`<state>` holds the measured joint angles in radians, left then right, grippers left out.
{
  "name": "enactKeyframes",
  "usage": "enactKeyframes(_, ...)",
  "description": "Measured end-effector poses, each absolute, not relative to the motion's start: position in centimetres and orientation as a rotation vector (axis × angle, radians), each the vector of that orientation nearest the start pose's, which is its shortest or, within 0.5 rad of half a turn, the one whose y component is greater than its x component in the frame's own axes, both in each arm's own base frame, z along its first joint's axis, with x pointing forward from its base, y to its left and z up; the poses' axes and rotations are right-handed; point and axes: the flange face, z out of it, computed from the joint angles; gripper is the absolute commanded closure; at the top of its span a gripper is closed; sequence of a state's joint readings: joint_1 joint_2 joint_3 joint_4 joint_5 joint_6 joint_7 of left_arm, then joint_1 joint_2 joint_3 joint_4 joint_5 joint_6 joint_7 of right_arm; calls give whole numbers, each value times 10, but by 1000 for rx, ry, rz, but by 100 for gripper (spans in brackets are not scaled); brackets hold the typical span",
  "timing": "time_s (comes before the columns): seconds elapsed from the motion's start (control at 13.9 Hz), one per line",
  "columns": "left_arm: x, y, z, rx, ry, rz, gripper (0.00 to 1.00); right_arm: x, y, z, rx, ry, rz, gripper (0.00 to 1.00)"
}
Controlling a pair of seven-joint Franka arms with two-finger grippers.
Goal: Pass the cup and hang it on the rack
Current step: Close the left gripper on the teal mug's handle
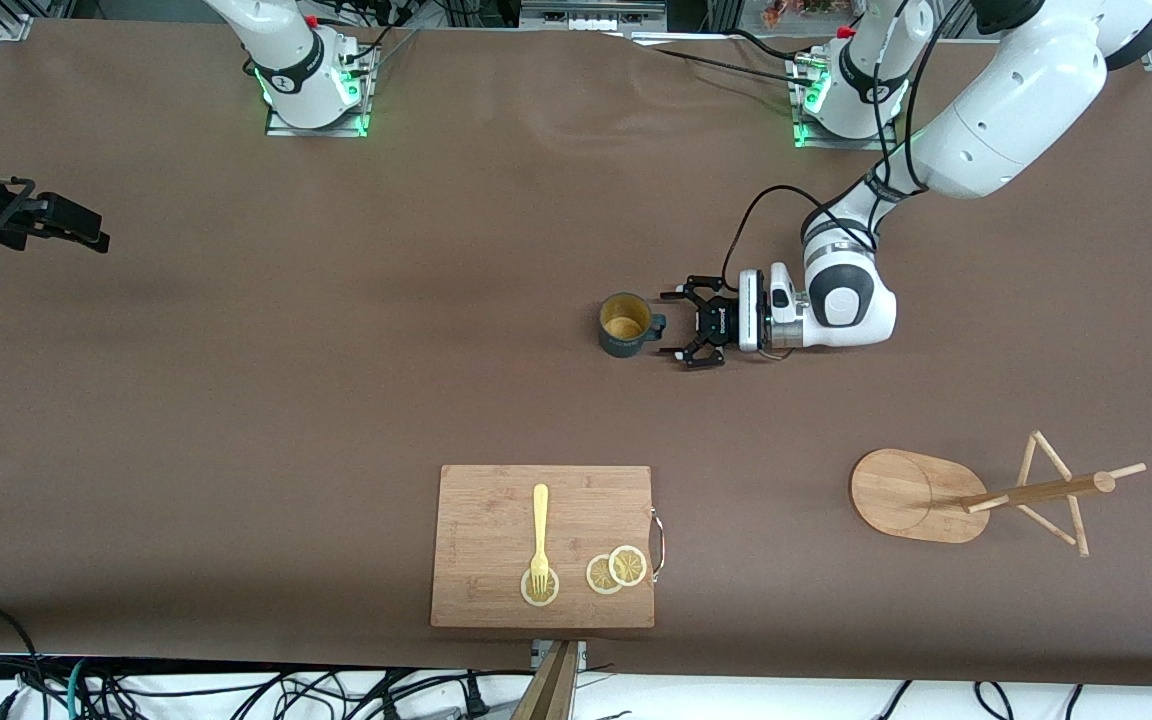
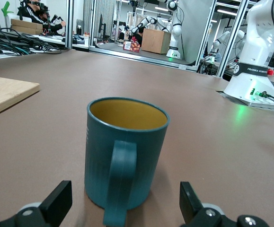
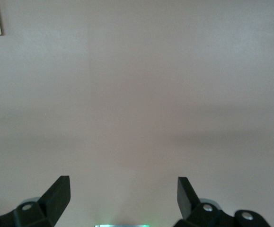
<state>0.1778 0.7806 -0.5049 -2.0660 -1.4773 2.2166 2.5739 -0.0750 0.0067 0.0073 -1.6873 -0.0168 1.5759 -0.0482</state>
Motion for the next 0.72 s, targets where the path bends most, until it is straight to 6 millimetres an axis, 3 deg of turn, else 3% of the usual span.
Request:
enactKeyframes(0.51,499,-227,91,1463,-1316,941,64,549,-17,567,-3146,-34,198,0)
enactKeyframes(0.65,499,-226,91,1464,-1319,943,97,550,-17,569,-3147,-33,190,0)
enactKeyframes(0.72,500,-226,91,1466,-1320,943,100,550,-17,570,-3147,-33,188,0)
